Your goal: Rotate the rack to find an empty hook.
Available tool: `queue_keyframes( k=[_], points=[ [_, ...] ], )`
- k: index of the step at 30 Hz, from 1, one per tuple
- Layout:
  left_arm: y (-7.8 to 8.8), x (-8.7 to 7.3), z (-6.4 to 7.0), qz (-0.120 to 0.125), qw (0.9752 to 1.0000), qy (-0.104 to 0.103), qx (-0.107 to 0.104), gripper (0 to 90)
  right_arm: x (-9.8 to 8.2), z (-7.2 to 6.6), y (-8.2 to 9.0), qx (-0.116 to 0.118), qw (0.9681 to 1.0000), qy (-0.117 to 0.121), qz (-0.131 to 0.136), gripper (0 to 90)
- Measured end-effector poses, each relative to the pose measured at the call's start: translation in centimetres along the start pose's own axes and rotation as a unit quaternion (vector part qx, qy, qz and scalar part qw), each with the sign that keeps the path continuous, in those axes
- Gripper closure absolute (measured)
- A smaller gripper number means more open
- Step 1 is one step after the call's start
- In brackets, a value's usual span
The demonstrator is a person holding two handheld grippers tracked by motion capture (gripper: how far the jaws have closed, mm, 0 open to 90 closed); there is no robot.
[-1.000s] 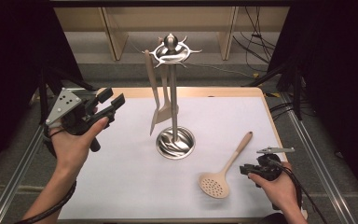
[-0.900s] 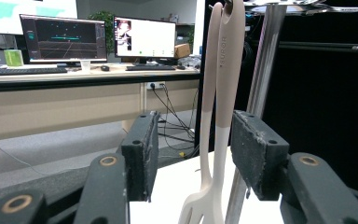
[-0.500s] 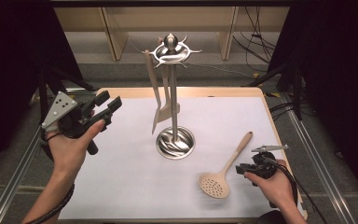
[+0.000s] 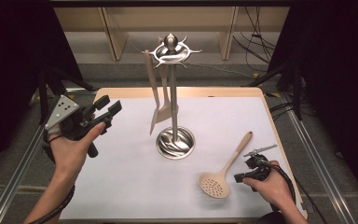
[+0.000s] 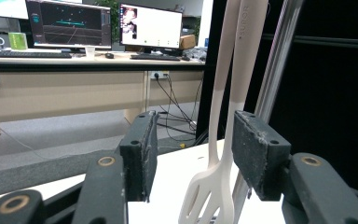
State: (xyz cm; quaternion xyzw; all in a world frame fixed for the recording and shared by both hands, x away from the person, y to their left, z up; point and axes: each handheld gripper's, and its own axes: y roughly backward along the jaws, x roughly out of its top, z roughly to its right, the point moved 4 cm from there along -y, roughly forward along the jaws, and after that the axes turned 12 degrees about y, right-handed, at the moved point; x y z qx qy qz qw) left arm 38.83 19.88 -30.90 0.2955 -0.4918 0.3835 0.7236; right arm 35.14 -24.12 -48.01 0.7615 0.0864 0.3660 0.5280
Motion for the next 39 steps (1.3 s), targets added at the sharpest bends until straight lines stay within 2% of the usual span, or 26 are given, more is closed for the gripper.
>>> queue_keyframes(
  k=[3,5,6,7,9,11,12,13,15,16,17,18,19,20,21,24,25,26,28,30,32,35,36,39],
  points=[
    [0.0,-0.2,-0.3,-0.004,1.0000,0.001,0.006,49.6,0.1,-0.5,-0.3,0.011,0.9996,-0.003,-0.024,90.0],
    [0.0,-0.3,-0.4,-0.005,1.0000,0.002,0.005,49.5,0.0,-0.4,-0.6,0.013,0.9991,0.011,-0.038,90.0],
    [0.0,-0.4,-0.5,-0.007,1.0000,0.002,0.006,49.4,0.0,-0.5,-0.9,0.016,0.9990,0.009,-0.041,90.0],
    [0.0,-0.5,-0.5,-0.009,0.9999,0.002,0.007,49.4,0.0,-0.7,-1.0,0.017,0.9987,0.005,-0.048,90.0],
    [0.0,-0.5,-0.6,-0.009,0.9999,0.004,0.008,49.3,0.1,-1.4,-0.8,0.032,0.9967,-0.021,-0.072,90.0],
    [0.0,-0.5,-0.7,-0.010,0.9999,0.004,0.010,49.3,0.1,-1.5,-0.9,0.033,0.9963,-0.010,-0.079,90.0],
    [0.0,-0.5,-0.8,-0.009,0.9999,0.004,0.010,49.3,0.1,-1.8,-0.9,0.037,0.9953,-0.019,-0.088,90.0],
    [0.0,-0.5,-0.8,-0.009,0.9999,0.004,0.011,49.3,0.1,-1.7,-1.0,0.039,0.9949,-0.014,-0.092,90.0],
    [0.0,-0.5,-0.8,-0.010,0.9999,0.004,0.011,49.3,0.1,-1.4,-1.4,0.038,0.9947,0.011,-0.095,90.0],
    [0.0,-0.6,-0.8,-0.010,0.9999,0.004,0.011,49.3,0.1,-1.6,-1.5,0.050,0.9934,-0.007,-0.103,90.0],
    [0.0,-0.6,-0.8,-0.011,0.9999,0.004,0.011,49.3,0.1,-1.3,-1.7,0.050,0.9941,0.015,-0.095,90.0],
    [0.0,-0.6,-0.8,-0.011,0.9999,0.003,0.011,49.2,0.1,-1.4,-1.9,0.047,0.9937,0.011,-0.101,90.0],
    [0.0,-0.6,-0.9,-0.012,0.9998,0.004,0.013,49.2,0.1,-1.4,-2.0,0.047,0.9936,0.021,-0.100,90.0],
    [0.0,-0.7,-0.9,-0.013,0.9998,0.004,0.013,49.2,0.2,-1.7,-2.0,0.050,0.9932,0.001,-0.105,90.0],
    [0.0,-0.7,-0.9,-0.014,0.9998,0.004,0.014,49.2,0.2,-1.5,-2.1,0.045,0.9947,0.010,-0.092,90.0],
    [-0.1,-0.8,-0.9,-0.016,0.9998,0.003,0.014,49.1,0.6,-1.7,-2.0,0.050,0.9941,-0.008,-0.095,90.0],
    [-0.2,-0.8,-0.8,-0.017,0.9998,0.003,0.013,49.1,0.8,-1.4,-2.1,0.042,0.9950,0.013,-0.090,90.0],
    [-0.2,-0.8,-0.8,-0.017,0.9998,0.003,0.013,49.1,0.9,-1.3,-2.3,0.041,0.9951,0.021,-0.087,90.0],
    [-0.3,-0.8,-0.8,-0.017,0.9998,0.004,0.012,49.1,1.1,-1.6,-2.4,0.040,0.9949,0.014,-0.092,90.0],
    [-0.4,-0.9,-0.8,-0.018,0.9998,0.005,0.012,49.1,1.3,-1.4,-2.7,0.042,0.9952,0.028,-0.083,90.0],
    [-0.4,-0.9,-0.7,-0.020,0.9997,0.003,0.012,49.1,1.4,-1.7,-2.7,0.050,0.9949,0.010,-0.087,90.0],
    [-0.5,-1.0,-0.7,-0.021,0.9997,0.004,0.011,49.1,1.8,-2.1,-3.0,0.058,0.9951,0.011,-0.079,90.0],
    [-0.5,-1.0,-0.7,-0.023,0.9997,0.003,0.011,49.1,2.0,-2.3,-3.0,0.062,0.9942,0.005,-0.088,90.0],
    [-0.5,-1.1,-0.7,-0.024,0.9996,0.003,0.010,49.0,2.7,-2.7,-3.5,0.060,0.9947,0.019,-0.081,90.0]
  ],
)
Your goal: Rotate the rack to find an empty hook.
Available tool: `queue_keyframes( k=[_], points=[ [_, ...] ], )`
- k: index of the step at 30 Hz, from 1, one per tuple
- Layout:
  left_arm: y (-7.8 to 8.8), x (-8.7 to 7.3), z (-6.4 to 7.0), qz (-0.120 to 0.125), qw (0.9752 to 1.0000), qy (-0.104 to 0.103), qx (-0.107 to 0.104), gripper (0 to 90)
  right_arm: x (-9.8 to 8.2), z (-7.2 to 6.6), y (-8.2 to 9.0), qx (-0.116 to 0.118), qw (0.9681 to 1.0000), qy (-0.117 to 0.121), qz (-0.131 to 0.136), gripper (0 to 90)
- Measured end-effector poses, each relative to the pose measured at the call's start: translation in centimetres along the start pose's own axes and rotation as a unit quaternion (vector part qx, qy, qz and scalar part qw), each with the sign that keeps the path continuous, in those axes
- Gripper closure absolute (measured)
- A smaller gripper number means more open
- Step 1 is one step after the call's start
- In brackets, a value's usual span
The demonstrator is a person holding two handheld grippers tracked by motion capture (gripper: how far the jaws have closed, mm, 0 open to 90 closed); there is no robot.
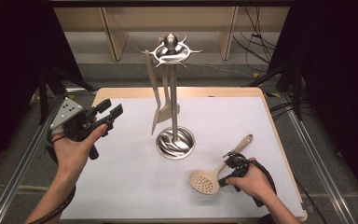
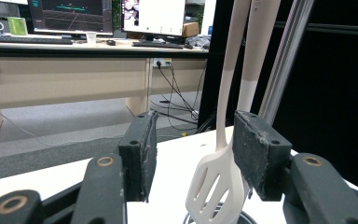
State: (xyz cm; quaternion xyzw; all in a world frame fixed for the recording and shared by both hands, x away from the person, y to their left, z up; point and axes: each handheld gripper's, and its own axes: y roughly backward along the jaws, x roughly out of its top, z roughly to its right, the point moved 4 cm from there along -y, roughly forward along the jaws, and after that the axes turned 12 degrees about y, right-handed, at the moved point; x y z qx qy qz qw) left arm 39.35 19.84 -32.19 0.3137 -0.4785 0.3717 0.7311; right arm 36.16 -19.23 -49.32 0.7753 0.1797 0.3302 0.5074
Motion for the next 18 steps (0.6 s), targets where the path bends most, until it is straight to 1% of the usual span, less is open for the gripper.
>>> queue_keyframes(
  k=[1,2,3,5,7,8,13,14,15,16,17,18],
  points=[
    [0.0,0.0,0.0,0.000,1.0000,0.001,0.001,49.0,0.3,-0.1,-0.2,0.000,1.0000,0.008,0.004,90.0],
    [0.0,-0.1,0.0,-0.002,1.0000,0.000,0.001,48.9,0.5,-0.5,-0.3,0.006,1.0000,-0.003,-0.003,90.0],
    [-0.1,-0.1,-0.1,-0.003,1.0000,0.001,0.001,48.9,0.8,-0.5,-0.5,0.005,0.9999,0.009,-0.003,90.0],
    [-0.1,-0.3,-0.1,-0.005,1.0000,0.001,0.001,48.8,1.4,-0.8,-0.9,0.006,0.9997,0.024,0.005,90.0],
    [-0.1,-0.3,-0.1,-0.008,1.0000,0.001,0.001,48.7,1.9,-1.4,-1.2,0.012,0.9998,0.013,0.007,90.0],
    [-0.1,-0.4,-0.2,-0.008,1.0000,0.001,0.001,48.6,2.2,-1.4,-1.4,0.009,0.9997,0.022,0.012,90.0],
    [0.0,-0.4,-0.2,-0.009,1.0000,0.000,0.003,48.6,3.8,-2.7,-1.9,0.012,0.9994,0.032,0.011,90.0],
    [0.0,-0.4,-0.2,-0.010,0.9999,-0.001,0.003,48.5,4.2,-2.8,-2.1,0.008,0.9991,0.038,0.019,90.0],
    [0.0,-0.4,-0.2,-0.010,0.9999,0.000,0.003,48.5,4.5,-3.1,-2.2,0.012,0.9993,0.034,0.013,90.0],
    [0.0,-0.5,-0.3,-0.011,0.9999,0.001,0.004,48.5,4.8,-3.1,-2.4,0.020,0.9983,0.048,0.026,90.0],
    [-0.1,-0.5,-0.3,-0.012,0.9999,0.000,0.004,48.5,5.1,-3.5,-2.7,0.043,0.9978,0.045,0.025,90.0],
    [-0.1,-0.6,-0.3,-0.013,0.9999,0.000,0.003,48.4,5.4,-4.0,-3.3,0.052,0.9969,0.053,0.025,90.0]
  ],
)
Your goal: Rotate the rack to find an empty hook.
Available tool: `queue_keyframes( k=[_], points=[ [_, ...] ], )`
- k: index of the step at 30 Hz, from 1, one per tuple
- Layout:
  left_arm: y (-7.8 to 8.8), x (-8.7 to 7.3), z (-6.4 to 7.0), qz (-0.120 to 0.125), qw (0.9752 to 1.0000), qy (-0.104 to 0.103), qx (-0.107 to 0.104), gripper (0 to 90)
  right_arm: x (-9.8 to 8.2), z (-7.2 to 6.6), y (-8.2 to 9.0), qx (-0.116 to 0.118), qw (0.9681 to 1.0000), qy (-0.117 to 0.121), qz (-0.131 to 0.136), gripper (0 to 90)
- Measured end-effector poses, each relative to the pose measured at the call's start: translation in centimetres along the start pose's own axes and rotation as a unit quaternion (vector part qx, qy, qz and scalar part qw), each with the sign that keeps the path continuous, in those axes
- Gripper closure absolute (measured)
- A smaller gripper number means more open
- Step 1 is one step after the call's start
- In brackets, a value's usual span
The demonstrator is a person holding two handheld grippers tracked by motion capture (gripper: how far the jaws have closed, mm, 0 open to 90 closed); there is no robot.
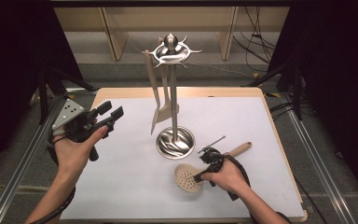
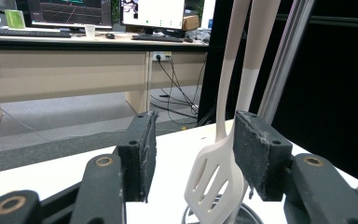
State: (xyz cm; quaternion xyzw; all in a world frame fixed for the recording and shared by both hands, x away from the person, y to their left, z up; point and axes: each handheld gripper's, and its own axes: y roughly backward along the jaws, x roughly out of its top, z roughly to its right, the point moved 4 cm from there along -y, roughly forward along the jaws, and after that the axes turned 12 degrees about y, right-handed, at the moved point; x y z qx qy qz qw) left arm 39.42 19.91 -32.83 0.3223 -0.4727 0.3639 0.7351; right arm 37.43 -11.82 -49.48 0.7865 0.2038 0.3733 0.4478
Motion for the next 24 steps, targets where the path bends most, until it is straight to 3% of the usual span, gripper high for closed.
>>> queue_keyframes(
  k=[1,3,6,7,8,10,12,14,16,24],
  points=[
    [0.0,0.0,0.0,-0.001,1.0000,0.000,0.001,48.4,0.2,-0.2,-0.3,-0.033,0.9993,0.013,-0.015,90.0],
    [0.0,-0.1,0.0,-0.001,1.0000,-0.001,-0.001,48.4,0.5,-0.6,0.1,-0.030,0.9994,0.017,-0.001,90.0],
    [-0.1,-0.1,-0.1,-0.003,1.0000,0.000,-0.001,48.3,0.2,-0.3,1.6,-0.044,0.9990,-0.013,0.002,90.0],
    [-0.2,-0.1,0.0,-0.003,1.0000,0.001,-0.002,48.4,0.0,0.3,1.9,-0.054,0.9985,-0.008,0.004,90.0],
    [-0.2,-0.2,0.0,-0.004,1.0000,0.000,-0.002,48.3,-0.2,0.5,2.2,-0.061,0.9978,-0.028,-0.002,90.0],
    [-0.2,-0.2,0.2,-0.005,1.0000,-0.002,-0.003,48.3,-1.0,1.7,2.3,-0.074,0.9971,-0.013,-0.008,90.0],
    [-0.1,-0.1,0.2,-0.004,1.0000,-0.003,-0.003,48.3,-1.6,1.7,2.0,-0.069,0.9959,-0.051,-0.027,90.0],
    [-0.1,0.0,0.2,-0.002,1.0000,-0.002,-0.002,48.3,-1.9,1.8,1.6,-0.059,0.9959,-0.057,-0.038,90.0],
    [-0.1,-0.1,0.2,-0.004,1.0000,-0.002,-0.002,48.3,-2.0,1.7,1.0,-0.050,0.9966,-0.053,-0.039,90.0],
    [-0.3,-0.4,0.0,-0.011,0.9999,0.000,0.000,48.2,-1.0,1.2,0.4,-0.058,0.9969,-0.036,-0.039,90.0]
  ],
)
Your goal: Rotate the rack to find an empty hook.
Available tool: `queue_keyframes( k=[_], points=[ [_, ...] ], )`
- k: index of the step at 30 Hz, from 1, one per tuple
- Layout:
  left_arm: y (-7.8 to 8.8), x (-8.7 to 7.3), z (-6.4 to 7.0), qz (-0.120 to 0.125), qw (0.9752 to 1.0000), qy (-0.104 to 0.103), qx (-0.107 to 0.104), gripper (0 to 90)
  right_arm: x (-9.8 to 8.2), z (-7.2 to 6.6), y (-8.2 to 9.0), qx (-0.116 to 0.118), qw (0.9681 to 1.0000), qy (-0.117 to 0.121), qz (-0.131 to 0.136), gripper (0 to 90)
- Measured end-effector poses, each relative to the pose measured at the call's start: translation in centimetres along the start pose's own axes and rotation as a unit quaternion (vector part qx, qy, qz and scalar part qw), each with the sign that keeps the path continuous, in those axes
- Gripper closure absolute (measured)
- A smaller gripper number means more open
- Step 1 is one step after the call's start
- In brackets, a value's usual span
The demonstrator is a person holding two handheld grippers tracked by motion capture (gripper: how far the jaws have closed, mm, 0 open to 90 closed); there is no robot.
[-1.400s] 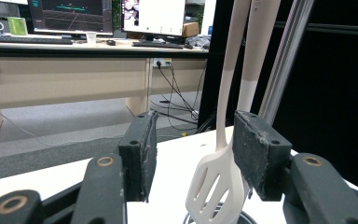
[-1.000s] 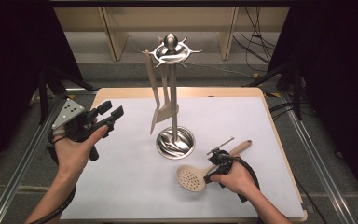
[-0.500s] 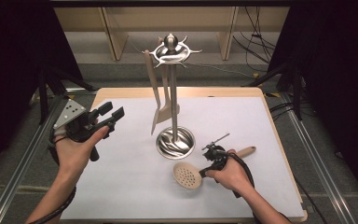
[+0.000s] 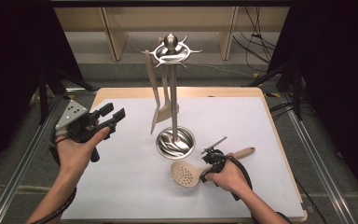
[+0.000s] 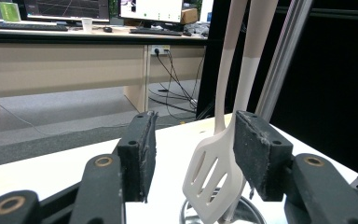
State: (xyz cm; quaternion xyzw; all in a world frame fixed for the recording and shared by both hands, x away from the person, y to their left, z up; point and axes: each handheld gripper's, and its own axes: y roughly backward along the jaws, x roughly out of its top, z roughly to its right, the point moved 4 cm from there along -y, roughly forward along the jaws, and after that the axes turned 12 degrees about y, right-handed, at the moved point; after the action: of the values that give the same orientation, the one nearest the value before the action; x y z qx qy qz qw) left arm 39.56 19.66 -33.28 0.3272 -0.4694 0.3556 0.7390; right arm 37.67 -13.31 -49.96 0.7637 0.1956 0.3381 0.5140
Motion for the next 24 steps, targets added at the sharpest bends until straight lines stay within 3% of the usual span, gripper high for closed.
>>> queue_keyframes(
  k=[3,10,11,12,14,18,19,20,22,23,24],
  points=[
    [0.0,0.0,0.1,0.000,1.0000,0.000,-0.001,48.2,0.8,-0.6,-0.6,-0.013,0.9996,0.025,0.006,90.0],
    [0.0,-0.2,-0.1,-0.003,1.0000,0.001,0.001,48.1,3.1,-2.1,-1.7,-0.020,0.9986,0.050,0.005,90.0],
    [0.0,-0.2,-0.2,-0.004,1.0000,0.000,0.001,48.1,3.4,-2.2,-1.9,-0.024,0.9977,0.063,0.009,90.0],
    [0.0,-0.2,-0.2,-0.005,1.0000,0.000,0.001,48.1,3.7,-2.6,-2.0,-0.017,0.9984,0.054,0.002,90.0],
    [0.0,-0.2,-0.2,-0.004,1.0000,0.000,0.002,48.1,4.2,-3.1,-2.4,-0.018,0.9980,0.060,0.003,90.0],
    [-0.1,-0.2,-0.3,-0.006,1.0000,0.001,0.001,48.0,5.1,-3.5,-2.9,-0.024,0.9968,0.075,0.011,90.0],
    [-0.2,-0.3,-0.3,-0.006,1.0000,0.000,0.001,48.1,5.2,-3.3,-3.0,-0.035,0.9946,0.097,0.011,90.0],
    [-0.2,-0.3,-0.3,-0.008,1.0000,0.000,0.001,48.0,5.4,-3.6,-3.1,-0.029,0.9961,0.083,0.010,90.0],
    [-0.2,-0.5,-0.2,-0.009,1.0000,0.001,0.000,48.1,5.5,-3.6,-3.2,-0.025,0.9940,0.105,0.014,90.0],
    [-0.2,-0.5,-0.2,-0.011,0.9999,-0.001,0.000,48.1,5.3,-3.8,-3.1,-0.026,0.9957,0.087,0.016,90.0],
    [-0.2,-0.6,-0.3,-0.013,0.9999,-0.001,-0.001,48.1,5.3,-3.5,-2.9,-0.026,0.9939,0.103,0.027,90.0]
  ],
)
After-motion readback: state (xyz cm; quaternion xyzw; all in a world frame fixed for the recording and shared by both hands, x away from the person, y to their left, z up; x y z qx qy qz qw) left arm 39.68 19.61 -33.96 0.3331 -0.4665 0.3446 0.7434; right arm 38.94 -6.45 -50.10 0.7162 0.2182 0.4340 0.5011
